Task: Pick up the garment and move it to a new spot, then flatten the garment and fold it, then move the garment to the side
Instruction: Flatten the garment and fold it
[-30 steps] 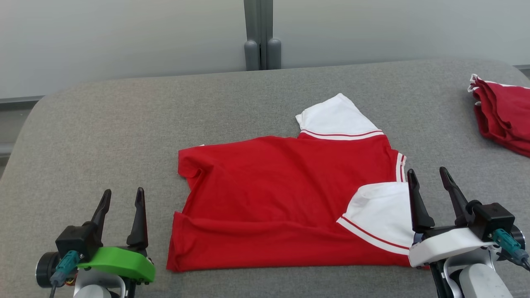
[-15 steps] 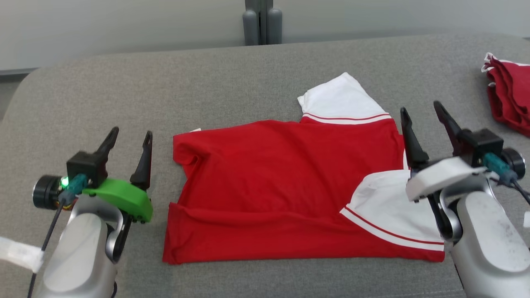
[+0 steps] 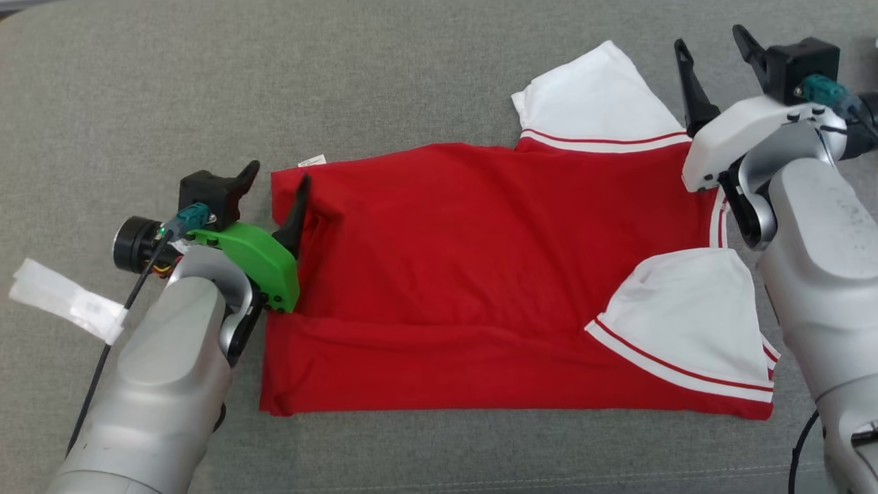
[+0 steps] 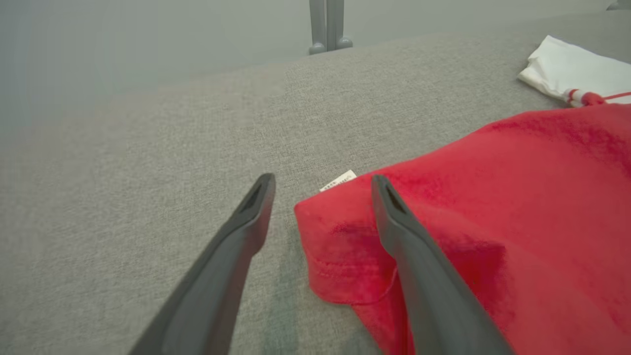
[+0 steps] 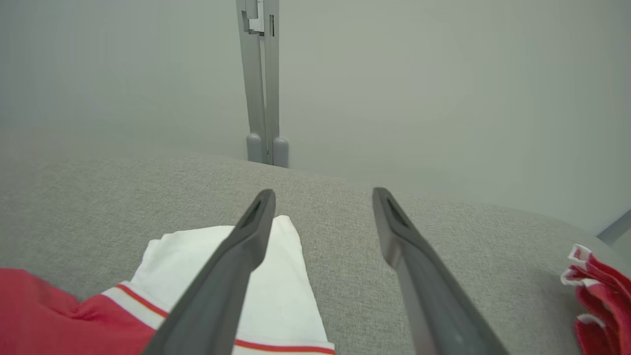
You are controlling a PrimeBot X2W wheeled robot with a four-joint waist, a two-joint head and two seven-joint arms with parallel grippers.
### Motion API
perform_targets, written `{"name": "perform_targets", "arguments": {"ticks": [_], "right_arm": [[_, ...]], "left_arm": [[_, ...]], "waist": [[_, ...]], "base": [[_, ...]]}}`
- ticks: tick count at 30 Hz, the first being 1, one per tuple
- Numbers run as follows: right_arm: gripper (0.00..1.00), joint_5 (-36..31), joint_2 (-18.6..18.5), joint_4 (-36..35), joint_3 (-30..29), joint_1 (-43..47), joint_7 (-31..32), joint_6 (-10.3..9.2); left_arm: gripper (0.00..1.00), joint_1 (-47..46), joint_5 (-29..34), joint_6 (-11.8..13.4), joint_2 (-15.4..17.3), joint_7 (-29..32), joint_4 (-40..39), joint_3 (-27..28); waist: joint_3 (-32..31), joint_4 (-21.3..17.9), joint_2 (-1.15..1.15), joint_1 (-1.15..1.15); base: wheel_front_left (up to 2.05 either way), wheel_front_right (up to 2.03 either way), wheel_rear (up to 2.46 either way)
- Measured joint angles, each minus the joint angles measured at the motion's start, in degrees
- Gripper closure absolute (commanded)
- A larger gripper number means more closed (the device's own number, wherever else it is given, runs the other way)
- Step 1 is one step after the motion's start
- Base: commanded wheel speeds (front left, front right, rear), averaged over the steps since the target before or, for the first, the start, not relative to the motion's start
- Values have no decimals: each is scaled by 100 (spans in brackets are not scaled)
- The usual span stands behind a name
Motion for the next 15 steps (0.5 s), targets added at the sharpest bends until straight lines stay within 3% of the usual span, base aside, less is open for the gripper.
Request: {"name": "perform_targets", "arguments": {"ticks": [6,15], "right_arm": [[0,36,-30,1270,259,-898,99,0],[0,158,-180,2247,602,-1694,197,0]], "left_arm": [[0,-400,-564,-1,-134,-111,572,-471],[0,-850,-1116,-1,-420,-196,792,-995]], "waist": [[353,245,0,0],[723,570,0,0]], "base": [[0,0,0],[0,0,0]]}}
